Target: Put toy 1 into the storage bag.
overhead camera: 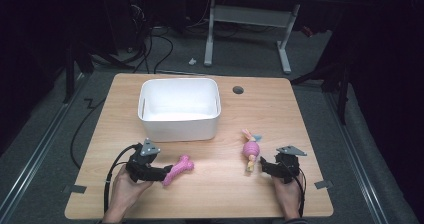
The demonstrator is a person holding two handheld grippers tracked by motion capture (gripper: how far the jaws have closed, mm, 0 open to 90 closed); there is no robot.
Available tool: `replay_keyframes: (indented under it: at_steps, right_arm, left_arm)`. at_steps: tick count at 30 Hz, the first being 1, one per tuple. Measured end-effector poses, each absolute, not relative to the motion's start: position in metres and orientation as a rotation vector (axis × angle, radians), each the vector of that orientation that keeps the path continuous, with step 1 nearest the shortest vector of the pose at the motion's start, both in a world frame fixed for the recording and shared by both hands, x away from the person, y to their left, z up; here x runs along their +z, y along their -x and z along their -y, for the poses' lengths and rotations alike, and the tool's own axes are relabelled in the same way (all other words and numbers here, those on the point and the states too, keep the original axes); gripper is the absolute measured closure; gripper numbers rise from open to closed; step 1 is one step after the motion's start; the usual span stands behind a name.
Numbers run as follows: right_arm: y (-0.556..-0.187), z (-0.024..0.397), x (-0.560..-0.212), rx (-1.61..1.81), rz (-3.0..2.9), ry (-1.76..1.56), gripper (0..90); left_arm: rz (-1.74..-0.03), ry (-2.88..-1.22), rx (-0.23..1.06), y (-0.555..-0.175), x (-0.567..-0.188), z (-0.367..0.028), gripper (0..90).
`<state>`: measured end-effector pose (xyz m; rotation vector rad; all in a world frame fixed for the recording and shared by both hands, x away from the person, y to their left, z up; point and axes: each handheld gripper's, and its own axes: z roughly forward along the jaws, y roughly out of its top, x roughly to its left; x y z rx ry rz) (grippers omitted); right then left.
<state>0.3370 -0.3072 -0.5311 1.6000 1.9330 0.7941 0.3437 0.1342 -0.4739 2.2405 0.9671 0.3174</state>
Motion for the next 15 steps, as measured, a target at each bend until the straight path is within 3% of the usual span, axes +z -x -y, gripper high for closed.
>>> replay_keyframes:
  at_steps: [15]
  right_arm:
    - [-0.337, 0.307, -0.531, 0.796, -1.933, -1.597, 20.0]
  left_arm:
    - [-0.900, -2.344, 0.242, -0.353, -0.484, -0.108, 37.1]
